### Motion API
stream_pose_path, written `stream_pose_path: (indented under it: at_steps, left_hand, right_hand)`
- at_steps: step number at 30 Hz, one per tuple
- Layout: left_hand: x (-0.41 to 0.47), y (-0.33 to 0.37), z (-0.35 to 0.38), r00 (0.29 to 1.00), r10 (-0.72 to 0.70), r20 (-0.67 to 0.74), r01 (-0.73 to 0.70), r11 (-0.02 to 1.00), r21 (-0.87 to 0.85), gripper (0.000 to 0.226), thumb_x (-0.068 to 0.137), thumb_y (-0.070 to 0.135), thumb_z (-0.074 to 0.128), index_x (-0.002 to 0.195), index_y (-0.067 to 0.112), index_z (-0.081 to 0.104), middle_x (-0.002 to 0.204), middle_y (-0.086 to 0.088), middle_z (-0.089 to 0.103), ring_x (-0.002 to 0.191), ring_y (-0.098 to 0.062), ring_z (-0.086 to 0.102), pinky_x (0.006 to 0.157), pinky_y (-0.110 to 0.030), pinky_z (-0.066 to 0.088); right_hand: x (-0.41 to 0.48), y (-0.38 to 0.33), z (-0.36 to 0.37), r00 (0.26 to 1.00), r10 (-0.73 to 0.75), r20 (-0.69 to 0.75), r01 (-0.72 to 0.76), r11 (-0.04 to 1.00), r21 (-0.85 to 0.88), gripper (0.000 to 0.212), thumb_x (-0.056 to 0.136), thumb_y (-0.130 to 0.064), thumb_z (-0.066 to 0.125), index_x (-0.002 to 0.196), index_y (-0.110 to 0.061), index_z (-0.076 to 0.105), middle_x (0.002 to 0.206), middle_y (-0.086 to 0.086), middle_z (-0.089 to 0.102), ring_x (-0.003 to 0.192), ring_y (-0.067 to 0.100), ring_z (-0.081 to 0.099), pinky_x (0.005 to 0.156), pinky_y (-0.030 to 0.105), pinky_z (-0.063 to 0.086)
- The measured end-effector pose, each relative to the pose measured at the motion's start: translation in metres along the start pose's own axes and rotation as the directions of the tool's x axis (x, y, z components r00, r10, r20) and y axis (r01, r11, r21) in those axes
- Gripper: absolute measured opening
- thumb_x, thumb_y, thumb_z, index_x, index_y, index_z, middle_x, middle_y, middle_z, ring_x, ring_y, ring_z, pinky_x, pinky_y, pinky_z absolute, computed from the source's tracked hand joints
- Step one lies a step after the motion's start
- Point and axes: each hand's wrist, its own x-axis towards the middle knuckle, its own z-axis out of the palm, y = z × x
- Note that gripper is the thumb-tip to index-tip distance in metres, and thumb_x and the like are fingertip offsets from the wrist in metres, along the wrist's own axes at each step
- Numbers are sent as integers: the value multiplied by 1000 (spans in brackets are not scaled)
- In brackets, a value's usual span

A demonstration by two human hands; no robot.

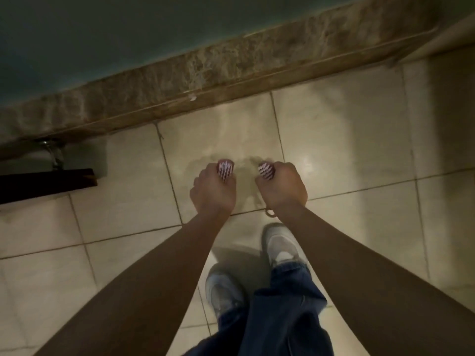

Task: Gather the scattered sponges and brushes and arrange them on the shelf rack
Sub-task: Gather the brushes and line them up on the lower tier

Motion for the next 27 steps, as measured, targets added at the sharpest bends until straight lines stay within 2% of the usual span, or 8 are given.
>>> stream_pose_path:
  at_steps: [3,6,10,12,15,20,24,27]
  left_hand:
    - [-36,17,-37,997,64,37,-61,994,-89,31,89,37,59,114,19,62,108,-6,62,97,-28,62,85,-44,51]
    - [-73,37,-80,991,103,83,-77,959,-274,28,89,35,61,116,25,63,112,-4,51,91,-30,64,83,-44,55]
    - [-118,70,-144,981,113,160,-39,911,-410,23,89,31,62,111,24,63,98,-3,61,75,-23,67,80,-39,55]
    - [-141,91,-181,972,140,191,-44,900,-433,23,89,28,63,111,20,63,82,0,67,68,-20,66,74,-33,54]
    - [-180,114,-236,941,211,266,-51,862,-505,16,89,19,64,104,20,61,79,-9,70,71,-25,69,74,-36,56]
    - [-256,141,-322,902,270,336,8,770,-639,23,88,2,52,98,23,53,91,-4,66,74,-19,63,59,-21,49]
    - [-316,155,-379,848,275,453,96,760,-642,27,90,20,50,117,17,48,98,-4,58,81,-22,63,73,-32,54]
    - [-354,160,-408,836,340,431,26,760,-649,11,94,28,45,103,22,49,91,-4,58,73,-20,60,63,-29,53]
  right_hand:
    - [-41,-4,-40,1000,19,14,-19,1000,-25,38,85,-47,61,104,-15,65,107,4,49,90,25,59,68,32,47]
    - [-78,-16,-92,997,56,51,-60,993,98,33,84,-48,61,103,-21,66,98,2,66,80,23,65,67,32,51]
    - [-132,-41,-164,980,53,190,-133,889,439,15,90,-28,59,104,-32,61,69,2,67,52,22,68,53,32,54]
    - [-162,-57,-203,975,60,214,-171,817,551,19,91,-14,54,106,-25,57,68,9,67,52,25,66,47,30,51]
    - [-214,-78,-256,982,74,176,-173,734,657,27,87,-4,50,109,-19,53,79,13,67,60,25,65,56,35,55]
    - [-313,-96,-327,992,85,88,-122,657,744,26,85,-25,60,109,-19,52,95,0,57,67,21,62,55,36,57]
    - [-389,-100,-371,990,125,-60,-33,631,775,21,97,-33,45,99,-14,56,88,6,60,63,20,57,50,33,51]
    - [-435,-97,-397,983,140,-115,2,626,780,25,102,-23,36,106,-16,60,91,9,62,61,17,55,50,30,46]
